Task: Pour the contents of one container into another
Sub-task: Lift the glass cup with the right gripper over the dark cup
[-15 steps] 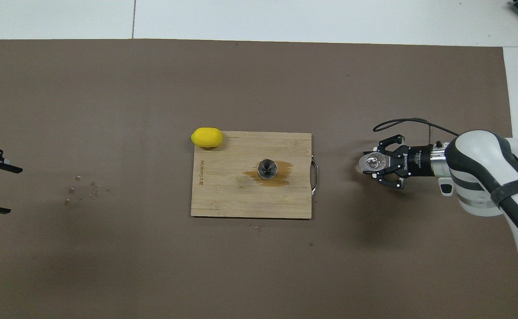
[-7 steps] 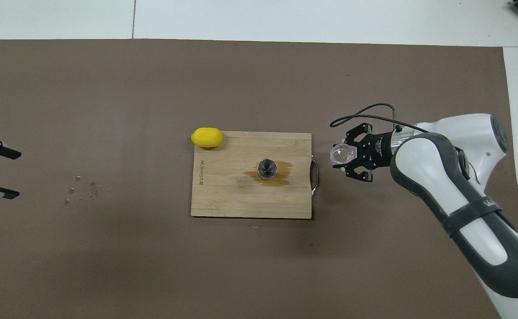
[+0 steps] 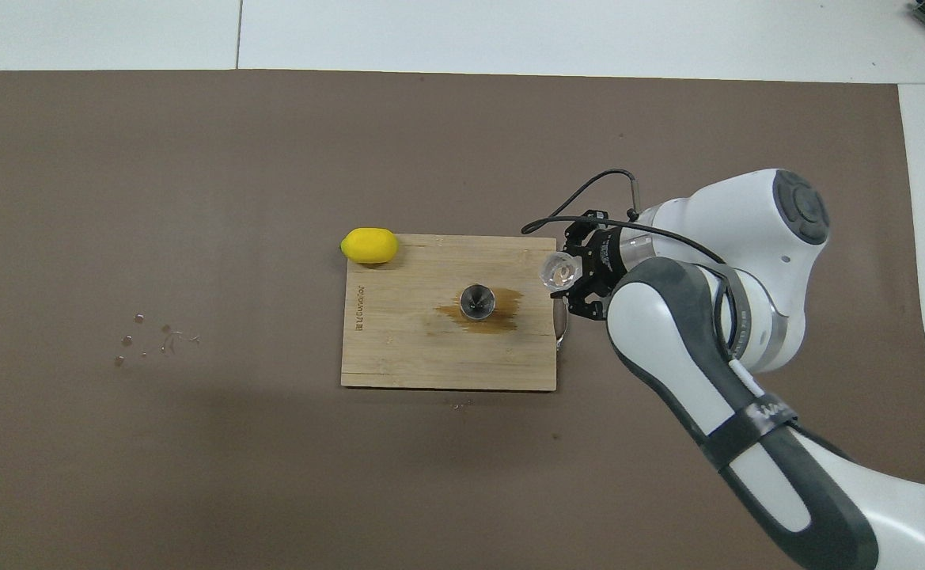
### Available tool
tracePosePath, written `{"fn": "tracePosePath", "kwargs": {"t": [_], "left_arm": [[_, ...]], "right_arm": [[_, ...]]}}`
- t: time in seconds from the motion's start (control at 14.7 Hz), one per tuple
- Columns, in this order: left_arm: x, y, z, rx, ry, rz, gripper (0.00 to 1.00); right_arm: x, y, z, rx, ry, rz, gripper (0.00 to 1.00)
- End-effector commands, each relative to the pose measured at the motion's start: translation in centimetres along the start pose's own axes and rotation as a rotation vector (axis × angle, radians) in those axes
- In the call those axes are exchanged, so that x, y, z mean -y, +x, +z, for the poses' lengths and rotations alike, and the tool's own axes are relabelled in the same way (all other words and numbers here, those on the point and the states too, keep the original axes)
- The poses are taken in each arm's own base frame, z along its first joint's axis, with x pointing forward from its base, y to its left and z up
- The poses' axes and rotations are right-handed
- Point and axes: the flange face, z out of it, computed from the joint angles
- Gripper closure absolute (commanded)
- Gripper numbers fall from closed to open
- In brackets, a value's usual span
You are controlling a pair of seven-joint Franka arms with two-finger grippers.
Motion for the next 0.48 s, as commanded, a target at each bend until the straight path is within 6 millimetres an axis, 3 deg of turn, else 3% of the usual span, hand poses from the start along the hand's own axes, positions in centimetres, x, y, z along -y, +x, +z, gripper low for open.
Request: {"fn": "tracePosePath", "kwargs": {"t": [0.0, 0.41], "left_arm": [[-1.6, -1.0, -1.3, 0.023, 0.017, -0.166, 0.0], [-2.1, -1.0, -1.9, 0.008, 0.033, -0.45, 0.0]], "right_arm": [[0.5, -3.0, 0.2, -0.061, -0.04, -0.05, 1.0], [-0.3, -7.9, 0.6, -0.201, -0.071, -0.147, 1.0]]}}
